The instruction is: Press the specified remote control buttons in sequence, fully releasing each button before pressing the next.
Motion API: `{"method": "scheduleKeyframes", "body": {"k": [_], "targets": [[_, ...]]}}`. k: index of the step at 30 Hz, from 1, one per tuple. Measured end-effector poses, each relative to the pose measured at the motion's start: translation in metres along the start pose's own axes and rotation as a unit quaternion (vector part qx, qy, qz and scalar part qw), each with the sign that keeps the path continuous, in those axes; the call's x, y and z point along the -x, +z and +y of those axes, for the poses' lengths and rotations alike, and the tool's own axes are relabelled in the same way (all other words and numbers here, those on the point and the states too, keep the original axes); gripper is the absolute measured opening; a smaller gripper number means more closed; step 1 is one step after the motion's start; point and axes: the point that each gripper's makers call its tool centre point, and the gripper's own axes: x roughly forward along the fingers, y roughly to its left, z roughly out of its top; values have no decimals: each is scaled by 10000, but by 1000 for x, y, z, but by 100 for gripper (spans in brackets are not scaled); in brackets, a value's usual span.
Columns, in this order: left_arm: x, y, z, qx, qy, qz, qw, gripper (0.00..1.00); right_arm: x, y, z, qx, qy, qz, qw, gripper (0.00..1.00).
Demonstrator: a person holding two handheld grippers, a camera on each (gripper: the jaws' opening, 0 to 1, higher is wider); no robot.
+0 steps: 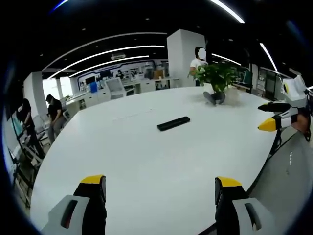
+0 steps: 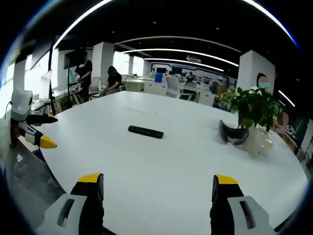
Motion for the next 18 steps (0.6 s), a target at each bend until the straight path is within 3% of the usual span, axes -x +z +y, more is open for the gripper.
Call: {"method": "scheduleKeyframes", "body": {"k": [18], "targets": [[-2, -3, 0, -39, -8, 71, 10000, 95, -1, 0, 2, 70, 49, 5, 10000, 91]]}}
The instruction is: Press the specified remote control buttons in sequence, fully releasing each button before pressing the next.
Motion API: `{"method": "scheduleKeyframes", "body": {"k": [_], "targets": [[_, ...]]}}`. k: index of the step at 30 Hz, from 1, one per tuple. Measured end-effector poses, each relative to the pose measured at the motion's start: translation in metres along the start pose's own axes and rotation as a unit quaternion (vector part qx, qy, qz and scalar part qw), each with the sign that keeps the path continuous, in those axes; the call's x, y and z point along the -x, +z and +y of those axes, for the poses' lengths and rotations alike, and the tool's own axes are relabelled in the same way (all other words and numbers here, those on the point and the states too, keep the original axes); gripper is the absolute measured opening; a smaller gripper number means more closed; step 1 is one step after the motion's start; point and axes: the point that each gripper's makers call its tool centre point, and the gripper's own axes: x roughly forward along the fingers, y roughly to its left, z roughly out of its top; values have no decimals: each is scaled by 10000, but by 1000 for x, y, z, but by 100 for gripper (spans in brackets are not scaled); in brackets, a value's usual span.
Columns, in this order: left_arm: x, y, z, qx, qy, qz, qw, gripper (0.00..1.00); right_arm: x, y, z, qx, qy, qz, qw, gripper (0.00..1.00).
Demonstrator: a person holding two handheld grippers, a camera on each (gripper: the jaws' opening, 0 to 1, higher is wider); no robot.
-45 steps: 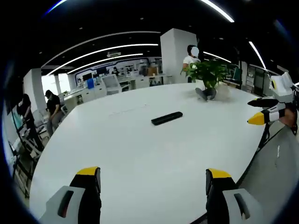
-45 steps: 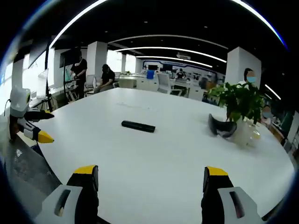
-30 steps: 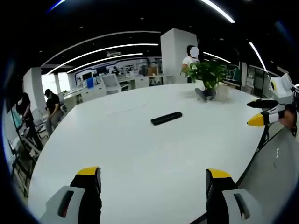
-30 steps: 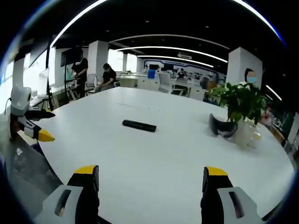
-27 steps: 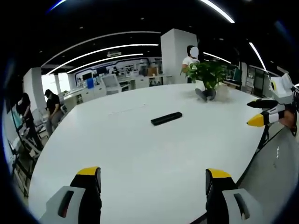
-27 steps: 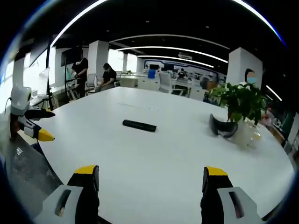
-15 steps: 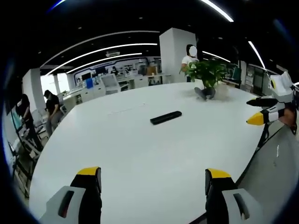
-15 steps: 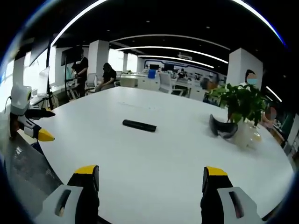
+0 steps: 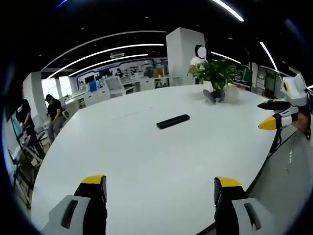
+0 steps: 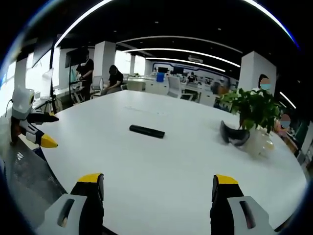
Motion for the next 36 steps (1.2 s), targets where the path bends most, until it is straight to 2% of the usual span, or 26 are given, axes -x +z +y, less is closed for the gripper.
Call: {"method": "scheduleKeyframes", "body": {"k": [24, 36], "targets": [[1, 0, 6, 114, 110, -2, 9999, 94, 1, 1, -2, -62, -47, -13, 10000, 91], [1, -3, 5, 75, 97, 99, 9999, 94, 1, 0, -3, -68, -58, 14, 10000, 91]]}}
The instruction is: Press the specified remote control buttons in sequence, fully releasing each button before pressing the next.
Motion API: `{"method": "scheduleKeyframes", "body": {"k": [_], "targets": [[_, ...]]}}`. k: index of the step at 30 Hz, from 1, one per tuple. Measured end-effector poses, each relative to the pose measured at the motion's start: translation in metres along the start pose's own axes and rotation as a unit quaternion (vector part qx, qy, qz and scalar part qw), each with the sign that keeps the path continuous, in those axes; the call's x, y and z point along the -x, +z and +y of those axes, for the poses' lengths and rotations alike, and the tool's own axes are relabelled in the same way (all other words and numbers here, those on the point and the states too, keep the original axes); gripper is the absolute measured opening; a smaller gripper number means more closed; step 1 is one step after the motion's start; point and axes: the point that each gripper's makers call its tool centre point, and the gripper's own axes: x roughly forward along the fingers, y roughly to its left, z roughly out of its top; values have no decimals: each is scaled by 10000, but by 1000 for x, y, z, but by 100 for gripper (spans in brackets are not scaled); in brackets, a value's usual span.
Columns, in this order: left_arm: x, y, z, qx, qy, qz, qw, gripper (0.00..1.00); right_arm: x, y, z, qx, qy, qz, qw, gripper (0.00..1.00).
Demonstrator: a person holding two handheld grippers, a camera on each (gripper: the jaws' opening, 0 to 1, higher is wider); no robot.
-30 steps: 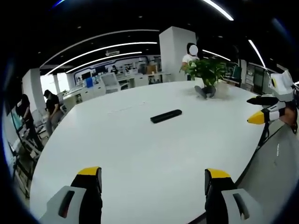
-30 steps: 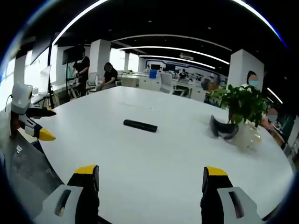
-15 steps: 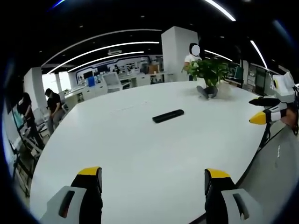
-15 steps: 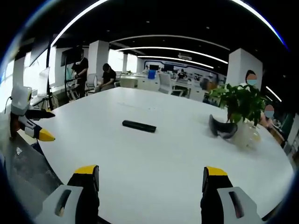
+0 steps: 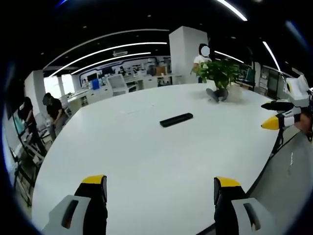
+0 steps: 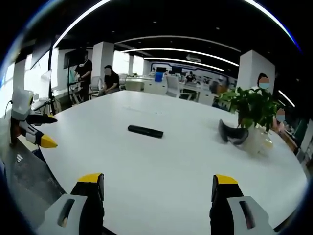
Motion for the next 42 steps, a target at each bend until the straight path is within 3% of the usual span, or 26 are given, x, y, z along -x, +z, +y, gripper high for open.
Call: {"method": "scheduleKeyframes", "body": {"k": [9, 17, 22, 28, 42], "targets": [[-3, -2, -3, -39, -61, 122, 9999, 94, -1, -2, -2, -27, -15, 47, 10000, 90], [-10, 4, 0, 18, -121, 122, 9999, 94, -1, -3, -2, -14, -5, 80, 10000, 90], [-17, 9, 0, -142, -197, 128, 9996, 94, -2, -4, -2, -10, 5, 108, 9999, 90], [-31, 14, 0, -78, -264, 112, 9996, 94, -2, -5, -4, -44, -21, 116, 9999, 90], [-62, 36, -7, -488, -500, 73, 9975, 94, -2, -7, -4, -82, -43, 181, 9998, 90]]}}
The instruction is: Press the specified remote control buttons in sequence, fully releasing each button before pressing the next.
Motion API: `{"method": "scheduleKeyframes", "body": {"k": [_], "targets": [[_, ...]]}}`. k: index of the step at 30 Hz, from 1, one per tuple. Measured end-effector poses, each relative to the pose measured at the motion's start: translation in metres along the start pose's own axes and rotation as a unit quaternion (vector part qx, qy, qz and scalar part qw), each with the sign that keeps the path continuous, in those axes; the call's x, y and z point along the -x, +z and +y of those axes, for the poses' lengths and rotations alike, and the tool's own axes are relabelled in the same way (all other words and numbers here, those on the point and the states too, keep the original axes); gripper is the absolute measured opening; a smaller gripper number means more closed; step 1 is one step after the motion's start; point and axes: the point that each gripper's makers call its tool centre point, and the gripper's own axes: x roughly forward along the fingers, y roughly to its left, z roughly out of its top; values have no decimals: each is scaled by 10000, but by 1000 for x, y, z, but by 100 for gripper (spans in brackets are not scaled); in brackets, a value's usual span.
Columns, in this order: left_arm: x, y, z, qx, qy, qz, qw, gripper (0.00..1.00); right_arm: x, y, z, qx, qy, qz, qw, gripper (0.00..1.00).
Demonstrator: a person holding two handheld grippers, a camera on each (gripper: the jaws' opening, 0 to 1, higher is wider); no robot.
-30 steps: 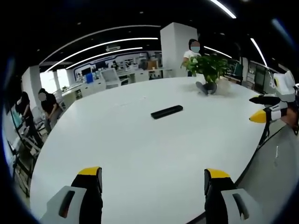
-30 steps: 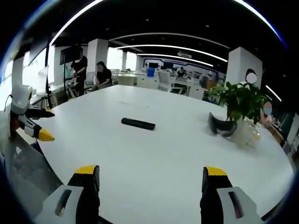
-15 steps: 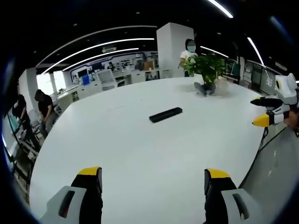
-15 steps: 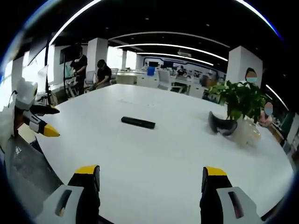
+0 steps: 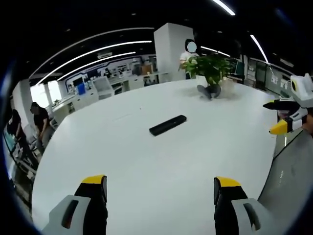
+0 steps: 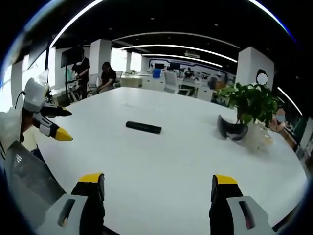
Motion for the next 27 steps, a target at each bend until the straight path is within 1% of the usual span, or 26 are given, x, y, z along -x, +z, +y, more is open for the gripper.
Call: {"method": "scheduleKeyframes", "body": {"k": [5, 7, 12, 15, 21, 27], "targets": [[-12, 19, 0, -138, -93, -76, 9998, 94, 0, -1, 1, 7, 22, 46, 10000, 90], [-20, 27, 1, -255, -129, -85, 9996, 94, 0, -2, 1, 15, 21, 51, 10000, 90], [-36, 35, 1, -502, -233, -21, 9985, 93, 0, -2, 0, -19, 0, 63, 10000, 90], [-46, 38, 2, -586, -290, 38, 9979, 92, 0, -3, -1, -38, -11, 76, 10000, 89], [-61, 52, 2, -745, -426, 44, 9963, 91, -1, -3, -1, -32, -14, 96, 9999, 89], [-78, 68, 0, -1040, -534, 53, 9931, 91, -1, -4, -2, -60, -30, 109, 9999, 88]]}}
